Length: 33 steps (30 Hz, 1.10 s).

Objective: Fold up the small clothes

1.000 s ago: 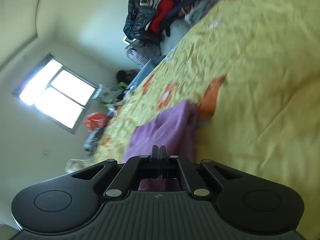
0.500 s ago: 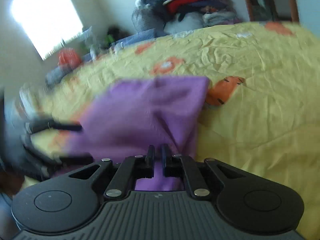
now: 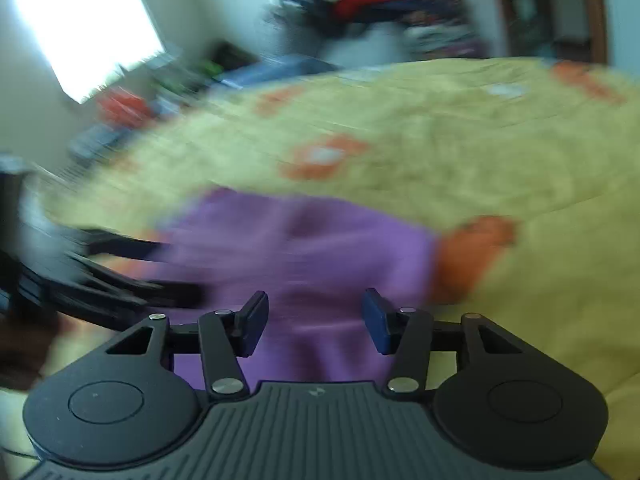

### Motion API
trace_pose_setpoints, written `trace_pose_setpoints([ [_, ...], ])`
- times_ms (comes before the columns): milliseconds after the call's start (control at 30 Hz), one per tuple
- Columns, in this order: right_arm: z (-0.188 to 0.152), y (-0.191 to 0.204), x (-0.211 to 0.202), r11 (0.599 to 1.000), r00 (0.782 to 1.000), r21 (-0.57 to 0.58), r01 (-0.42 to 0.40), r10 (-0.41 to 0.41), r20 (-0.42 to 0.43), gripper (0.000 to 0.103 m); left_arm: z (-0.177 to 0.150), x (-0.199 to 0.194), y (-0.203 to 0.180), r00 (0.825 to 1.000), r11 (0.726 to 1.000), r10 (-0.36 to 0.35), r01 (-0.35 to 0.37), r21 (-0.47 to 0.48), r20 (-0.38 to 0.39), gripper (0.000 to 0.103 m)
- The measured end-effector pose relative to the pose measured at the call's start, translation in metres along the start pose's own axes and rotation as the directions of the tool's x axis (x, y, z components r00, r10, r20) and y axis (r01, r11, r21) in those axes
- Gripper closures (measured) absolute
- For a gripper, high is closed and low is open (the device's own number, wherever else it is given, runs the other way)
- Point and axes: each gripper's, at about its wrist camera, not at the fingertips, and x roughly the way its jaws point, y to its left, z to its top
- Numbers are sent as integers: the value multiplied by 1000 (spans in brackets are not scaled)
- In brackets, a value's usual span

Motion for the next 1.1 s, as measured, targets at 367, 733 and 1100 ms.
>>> trace_pose_setpoints([
  [367, -46, -87, -62, 899, 966, 358, -253, 257, 36, 47, -66, -64, 47, 981, 916, -193, 180, -358, -1, 2],
  [733, -52, -13, -45, 931, 953, 219, -291, 302, -17, 31, -61, -50, -10, 999, 966, -33, 23, -257, -33, 0],
  [1100, -59, 18, -49, 984, 986, 75, -164, 165, -8, 29, -56, -43, -23, 999, 959, 35, -44, -279, -39, 0],
])
